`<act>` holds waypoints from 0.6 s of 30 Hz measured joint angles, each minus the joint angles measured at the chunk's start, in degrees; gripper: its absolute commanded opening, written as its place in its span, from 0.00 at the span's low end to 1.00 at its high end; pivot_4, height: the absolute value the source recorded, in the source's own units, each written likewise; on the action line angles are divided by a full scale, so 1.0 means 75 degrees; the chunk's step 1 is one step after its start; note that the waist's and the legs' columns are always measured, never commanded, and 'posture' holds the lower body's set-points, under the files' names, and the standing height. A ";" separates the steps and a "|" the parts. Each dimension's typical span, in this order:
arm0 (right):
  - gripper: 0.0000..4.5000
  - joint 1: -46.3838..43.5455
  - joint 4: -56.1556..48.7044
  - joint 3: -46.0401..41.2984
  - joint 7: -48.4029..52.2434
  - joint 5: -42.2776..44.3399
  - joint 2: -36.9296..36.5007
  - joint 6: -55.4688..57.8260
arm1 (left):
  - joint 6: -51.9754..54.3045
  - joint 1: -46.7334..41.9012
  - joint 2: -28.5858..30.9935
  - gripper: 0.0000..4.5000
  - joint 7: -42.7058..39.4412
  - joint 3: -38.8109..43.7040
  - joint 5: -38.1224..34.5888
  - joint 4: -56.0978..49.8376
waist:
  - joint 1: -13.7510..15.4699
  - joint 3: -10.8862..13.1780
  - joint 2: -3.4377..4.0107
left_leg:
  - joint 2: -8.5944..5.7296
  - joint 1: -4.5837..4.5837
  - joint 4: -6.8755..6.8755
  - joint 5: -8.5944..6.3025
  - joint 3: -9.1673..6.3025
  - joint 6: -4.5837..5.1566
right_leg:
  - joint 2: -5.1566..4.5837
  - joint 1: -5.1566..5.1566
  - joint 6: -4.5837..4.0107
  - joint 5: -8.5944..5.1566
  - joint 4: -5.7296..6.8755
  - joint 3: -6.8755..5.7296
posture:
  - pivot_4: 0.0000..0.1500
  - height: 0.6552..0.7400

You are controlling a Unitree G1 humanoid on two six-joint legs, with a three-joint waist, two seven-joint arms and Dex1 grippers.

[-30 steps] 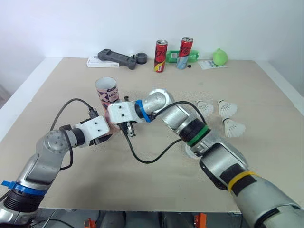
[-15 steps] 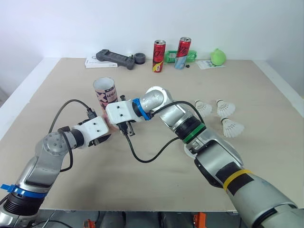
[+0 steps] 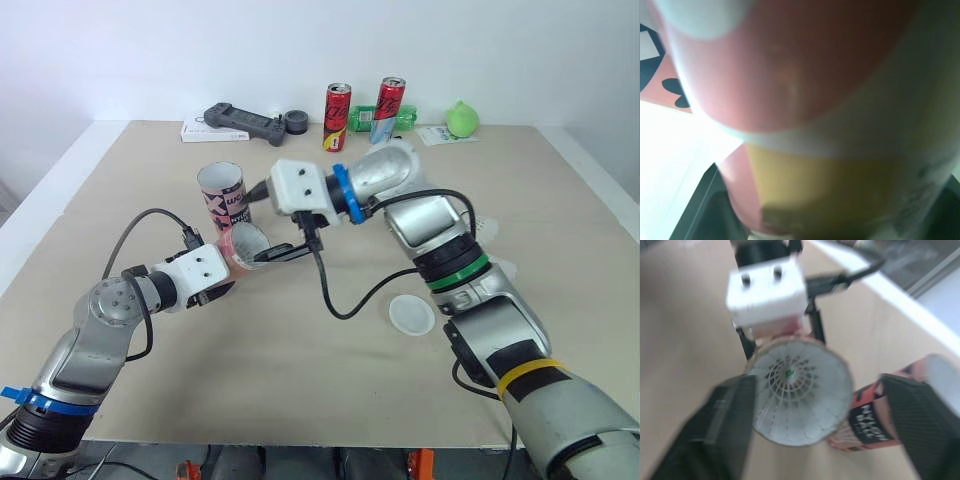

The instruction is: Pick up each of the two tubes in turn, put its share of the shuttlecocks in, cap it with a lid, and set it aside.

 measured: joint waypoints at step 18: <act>0.99 0.3540 -0.1633 -0.1109 0.0866 0.1008 -0.4393 0.2659 | 0.0563 -0.0532 -0.3566 0.67 0.0532 0.0288 -0.3437 -0.0017 | 0.0069 0.0050 -0.0017 | -0.0025 -0.0123 0.0077 -0.0012 -0.0040 0.0014 | 0.0000 -0.0059 0.0033 0.0011 -0.0007 -0.0017 | 1.00 1.00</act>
